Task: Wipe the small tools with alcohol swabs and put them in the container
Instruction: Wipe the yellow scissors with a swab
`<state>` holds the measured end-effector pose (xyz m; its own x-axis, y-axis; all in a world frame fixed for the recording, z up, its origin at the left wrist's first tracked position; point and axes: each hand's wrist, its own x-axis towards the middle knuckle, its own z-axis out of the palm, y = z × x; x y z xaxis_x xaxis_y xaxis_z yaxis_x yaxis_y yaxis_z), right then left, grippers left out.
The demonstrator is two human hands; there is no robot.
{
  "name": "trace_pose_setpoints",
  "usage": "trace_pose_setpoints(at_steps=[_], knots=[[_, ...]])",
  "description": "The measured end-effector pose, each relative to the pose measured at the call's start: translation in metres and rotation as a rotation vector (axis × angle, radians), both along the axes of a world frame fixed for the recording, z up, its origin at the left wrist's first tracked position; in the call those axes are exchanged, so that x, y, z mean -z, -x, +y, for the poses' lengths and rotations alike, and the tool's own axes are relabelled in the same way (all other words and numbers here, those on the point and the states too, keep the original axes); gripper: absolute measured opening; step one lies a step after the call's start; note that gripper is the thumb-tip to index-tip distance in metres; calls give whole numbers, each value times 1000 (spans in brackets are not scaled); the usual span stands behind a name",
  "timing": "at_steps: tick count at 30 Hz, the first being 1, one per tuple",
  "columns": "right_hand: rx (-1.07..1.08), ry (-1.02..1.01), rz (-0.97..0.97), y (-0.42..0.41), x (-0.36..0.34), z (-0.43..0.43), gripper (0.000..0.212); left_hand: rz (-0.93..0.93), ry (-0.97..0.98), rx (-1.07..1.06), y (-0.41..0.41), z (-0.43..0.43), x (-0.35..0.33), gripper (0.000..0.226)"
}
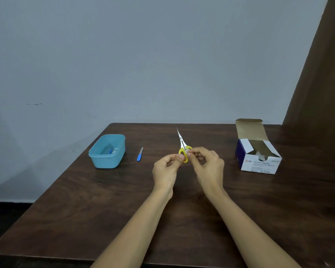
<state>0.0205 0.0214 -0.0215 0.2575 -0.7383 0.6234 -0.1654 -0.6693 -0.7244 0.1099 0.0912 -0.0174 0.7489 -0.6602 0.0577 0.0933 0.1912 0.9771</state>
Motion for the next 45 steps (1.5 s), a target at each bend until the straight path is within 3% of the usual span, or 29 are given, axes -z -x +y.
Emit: trace_pose_setpoints(at_steps=[4,10,15,23,29,33,39,45], knots=[[12,90,87,-2,3,1,9,3,-24,-25,-3,1,-1,8],[68,132,52,0,2,-8,7,-40,-28,9,2,0,1,7],[74,172,168,-1,11,-9,5,4,-2,-19,-8,0,-1,8],[102,184,26,-2,6,-9,5,-48,-18,34,-1,0,3,10],[73,217,123,-2,9,-6,6,-19,-12,12,-7,-1,2,11],[127,216,41,-1,4,-12,8,-45,-34,67,-2,-2,4,13],[88,232,133,-1,9,-6,5,2,-39,24,-11,2,0,11],[159,201,55,2,1,-13,4,-56,-58,119,0,-1,5,8]])
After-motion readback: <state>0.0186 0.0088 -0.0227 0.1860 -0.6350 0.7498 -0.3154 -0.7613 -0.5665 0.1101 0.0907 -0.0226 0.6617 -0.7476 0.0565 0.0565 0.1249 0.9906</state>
